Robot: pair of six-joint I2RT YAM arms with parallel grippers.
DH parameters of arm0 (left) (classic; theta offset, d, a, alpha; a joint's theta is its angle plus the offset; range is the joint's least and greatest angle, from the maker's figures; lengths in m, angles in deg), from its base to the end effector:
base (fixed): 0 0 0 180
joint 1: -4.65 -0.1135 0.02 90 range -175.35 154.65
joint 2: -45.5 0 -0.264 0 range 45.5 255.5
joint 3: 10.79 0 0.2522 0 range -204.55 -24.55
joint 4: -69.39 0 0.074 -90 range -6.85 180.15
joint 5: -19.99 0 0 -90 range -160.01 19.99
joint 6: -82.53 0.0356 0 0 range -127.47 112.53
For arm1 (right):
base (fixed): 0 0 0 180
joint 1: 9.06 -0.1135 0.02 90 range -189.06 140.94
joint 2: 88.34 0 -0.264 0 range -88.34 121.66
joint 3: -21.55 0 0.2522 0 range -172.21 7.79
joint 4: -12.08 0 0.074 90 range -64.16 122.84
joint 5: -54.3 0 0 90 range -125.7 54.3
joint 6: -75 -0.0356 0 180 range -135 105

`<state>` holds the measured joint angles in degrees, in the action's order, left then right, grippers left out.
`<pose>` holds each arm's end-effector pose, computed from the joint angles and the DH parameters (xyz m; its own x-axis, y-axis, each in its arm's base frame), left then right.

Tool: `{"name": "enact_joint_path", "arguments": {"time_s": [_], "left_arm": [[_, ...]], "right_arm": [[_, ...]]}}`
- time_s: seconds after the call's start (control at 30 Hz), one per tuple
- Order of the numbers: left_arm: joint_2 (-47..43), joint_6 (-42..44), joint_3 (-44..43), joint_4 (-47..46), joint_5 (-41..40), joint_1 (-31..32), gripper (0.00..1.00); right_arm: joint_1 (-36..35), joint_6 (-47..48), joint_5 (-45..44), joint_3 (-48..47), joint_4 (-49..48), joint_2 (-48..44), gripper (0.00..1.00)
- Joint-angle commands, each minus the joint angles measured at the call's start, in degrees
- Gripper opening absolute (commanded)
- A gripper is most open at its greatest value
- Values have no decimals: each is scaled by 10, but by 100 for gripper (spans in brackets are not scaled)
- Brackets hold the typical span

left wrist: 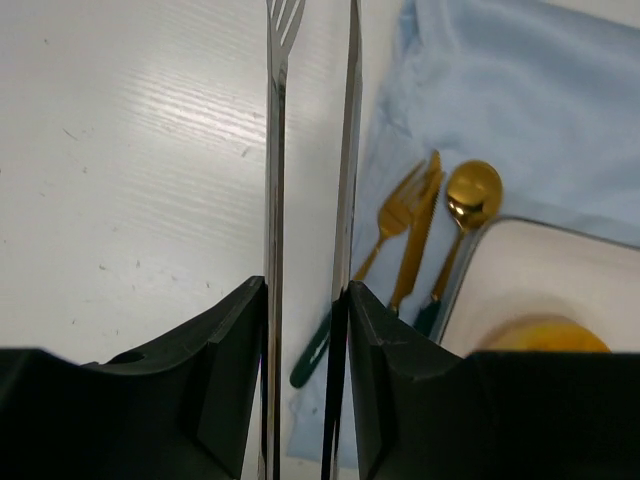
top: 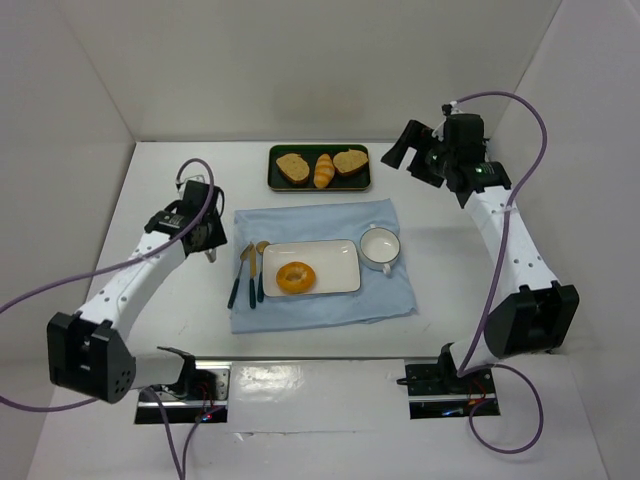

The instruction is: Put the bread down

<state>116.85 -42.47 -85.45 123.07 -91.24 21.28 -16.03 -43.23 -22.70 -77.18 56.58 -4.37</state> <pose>0.2487 -0.0608 0.2956 -0.6306 -0.3696 -0.6824 -0.3860 0.9122 -0.1374 0.3271 0.0481 0.3864 -0.5815 0.3932 -0.7122 -0.0421 0.8597 0.5090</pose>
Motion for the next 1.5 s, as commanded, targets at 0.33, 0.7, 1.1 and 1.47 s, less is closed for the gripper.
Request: {"name": "enact_joint_path", "arguments": {"time_s": [0.33, 0.7, 1.1, 1.47], "left_arm": [[171, 67, -7, -128, 108, -145, 48], [293, 78, -7, -155, 120, -175, 48], [358, 88, -43, -136, 138, -175, 74], [331, 71, -77, -110, 106, -175, 100]], "right_arm": [[5, 10, 11, -1, 19, -33, 99], [10, -1, 21, -7, 19, -33, 99], [10, 5, 21, 20, 25, -38, 99], [5, 5, 20, 26, 31, -39, 99]]}}
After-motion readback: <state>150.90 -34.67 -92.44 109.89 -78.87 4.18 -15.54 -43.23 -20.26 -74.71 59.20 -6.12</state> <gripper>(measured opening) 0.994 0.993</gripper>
